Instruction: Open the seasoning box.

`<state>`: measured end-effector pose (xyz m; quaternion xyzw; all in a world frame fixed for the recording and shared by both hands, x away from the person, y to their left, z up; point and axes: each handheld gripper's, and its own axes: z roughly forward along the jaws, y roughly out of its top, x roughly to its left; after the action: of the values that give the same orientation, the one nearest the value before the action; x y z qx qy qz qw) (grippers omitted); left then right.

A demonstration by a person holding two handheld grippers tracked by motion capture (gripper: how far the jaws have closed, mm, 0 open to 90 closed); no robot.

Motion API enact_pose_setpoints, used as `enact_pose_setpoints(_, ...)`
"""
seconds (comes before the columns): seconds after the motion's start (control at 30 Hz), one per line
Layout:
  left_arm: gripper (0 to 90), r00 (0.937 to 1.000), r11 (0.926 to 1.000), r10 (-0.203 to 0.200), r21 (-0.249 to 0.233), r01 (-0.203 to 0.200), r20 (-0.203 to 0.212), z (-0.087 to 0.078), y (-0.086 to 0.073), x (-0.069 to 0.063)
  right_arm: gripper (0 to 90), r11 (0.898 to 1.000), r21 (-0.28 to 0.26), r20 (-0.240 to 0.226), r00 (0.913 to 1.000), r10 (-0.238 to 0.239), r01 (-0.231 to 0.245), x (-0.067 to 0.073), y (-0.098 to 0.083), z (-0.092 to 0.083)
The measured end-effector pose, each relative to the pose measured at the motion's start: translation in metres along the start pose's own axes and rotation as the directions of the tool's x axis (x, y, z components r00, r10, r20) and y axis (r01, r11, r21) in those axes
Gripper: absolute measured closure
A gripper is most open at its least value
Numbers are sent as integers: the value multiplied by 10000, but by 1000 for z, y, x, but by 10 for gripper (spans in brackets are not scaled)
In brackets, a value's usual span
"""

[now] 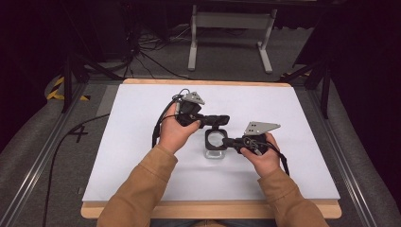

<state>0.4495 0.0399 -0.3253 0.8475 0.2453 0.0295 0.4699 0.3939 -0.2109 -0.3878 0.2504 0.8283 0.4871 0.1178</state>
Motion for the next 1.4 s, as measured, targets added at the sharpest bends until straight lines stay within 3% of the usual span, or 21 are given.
enact_pose_setpoints(0.23,894,9999,9999,-81,112,80,75,8,1,11,900,9997,-221,-94,9999,120,-122,0,-5,-2)
enact_pose_setpoints(0.43,895,9993,9991,-371,-207,370,-39,15,0,18,900,9994,-350,58,10000,-26,28,1,-7,-4)
enact_pose_setpoints(0.67,895,9988,9990,-426,-138,423,-229,19,-2,24,900,9990,-428,90,9999,-105,109,2,-9,-4)
enact_pose_setpoints(0.77,895,9975,9973,-647,-377,636,-297,22,-4,27,900,9990,-422,88,9999,-105,108,2,-8,-4)
enact_pose_setpoints(1.0,895,9955,9939,-915,-646,898,-250,23,-6,27,900,9991,-426,121,9999,-59,64,2,-8,-4)
enact_pose_setpoints(1.27,851,9969,9960,-723,-547,705,-310,19,-6,23,900,9994,-340,28,10000,77,-76,1,-7,-4)
enact_pose_setpoints(1.4,823,9970,9955,-756,-590,746,-143,7,-8,16,866,9999,-108,11,10000,71,-71,2,-4,-4)
